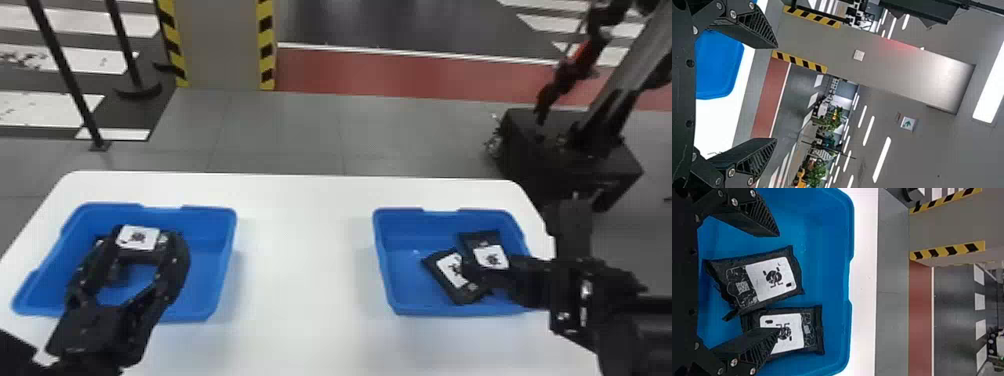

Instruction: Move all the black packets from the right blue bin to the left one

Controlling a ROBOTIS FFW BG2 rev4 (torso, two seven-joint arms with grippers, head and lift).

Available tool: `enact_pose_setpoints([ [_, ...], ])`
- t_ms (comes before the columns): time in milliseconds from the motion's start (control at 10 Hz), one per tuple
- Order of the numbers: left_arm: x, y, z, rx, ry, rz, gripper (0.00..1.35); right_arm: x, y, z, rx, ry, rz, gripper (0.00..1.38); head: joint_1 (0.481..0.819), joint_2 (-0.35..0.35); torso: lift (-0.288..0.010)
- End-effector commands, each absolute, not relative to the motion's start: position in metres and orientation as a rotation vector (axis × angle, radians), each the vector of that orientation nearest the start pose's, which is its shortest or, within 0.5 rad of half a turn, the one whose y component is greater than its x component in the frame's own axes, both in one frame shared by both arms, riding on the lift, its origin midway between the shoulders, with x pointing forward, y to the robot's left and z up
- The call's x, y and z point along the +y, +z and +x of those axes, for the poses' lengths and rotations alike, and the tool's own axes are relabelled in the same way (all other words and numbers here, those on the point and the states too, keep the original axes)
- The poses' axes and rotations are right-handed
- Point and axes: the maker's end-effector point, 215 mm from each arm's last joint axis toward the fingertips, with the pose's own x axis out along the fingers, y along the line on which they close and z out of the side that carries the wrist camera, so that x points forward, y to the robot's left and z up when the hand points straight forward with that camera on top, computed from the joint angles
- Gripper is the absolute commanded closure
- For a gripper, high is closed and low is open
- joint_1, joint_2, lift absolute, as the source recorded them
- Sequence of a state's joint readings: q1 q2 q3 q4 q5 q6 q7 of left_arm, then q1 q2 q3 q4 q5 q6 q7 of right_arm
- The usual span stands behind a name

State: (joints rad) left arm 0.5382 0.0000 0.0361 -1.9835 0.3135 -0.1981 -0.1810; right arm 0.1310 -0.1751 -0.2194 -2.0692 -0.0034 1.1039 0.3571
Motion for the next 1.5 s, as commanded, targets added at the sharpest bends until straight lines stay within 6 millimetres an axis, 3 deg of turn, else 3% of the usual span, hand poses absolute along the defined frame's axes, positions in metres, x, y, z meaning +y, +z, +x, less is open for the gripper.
enact_pose_setpoints([
  [0,0.227,-0.324,0.428,-0.087,-0.1,-0.293,0.2,-0.343,-0.439,0.47,0.758,0.049,0.0,0.18,0.695,-0.125,-0.11],
  [300,0.225,-0.327,0.429,-0.073,-0.103,-0.3,0.19,-0.351,-0.46,0.459,0.819,0.019,0.005,0.18,0.695,-0.152,-0.11],
  [500,0.222,-0.331,0.43,-0.059,-0.108,-0.305,0.2,-0.352,-0.475,0.464,0.838,0.021,0.016,0.18,0.695,-0.157,-0.11],
  [700,0.219,-0.33,0.43,-0.058,-0.113,-0.313,0.2,-0.35,-0.488,0.483,0.834,0.053,0.04,0.21,0.695,-0.16,-0.11],
  [1000,0.219,-0.33,0.43,-0.059,-0.113,-0.321,0.2,-0.341,-0.493,0.488,0.839,0.069,0.043,0.23,0.695,-0.155,-0.11],
  [1200,0.219,-0.329,0.43,-0.064,-0.113,-0.326,0.2,-0.337,-0.49,0.477,0.846,0.065,0.042,0.23,0.695,-0.148,-0.11],
  [1400,0.214,-0.329,0.431,-0.061,-0.12,-0.333,0.2,-0.337,-0.504,0.469,0.887,0.061,0.052,0.23,0.695,-0.146,-0.11],
])
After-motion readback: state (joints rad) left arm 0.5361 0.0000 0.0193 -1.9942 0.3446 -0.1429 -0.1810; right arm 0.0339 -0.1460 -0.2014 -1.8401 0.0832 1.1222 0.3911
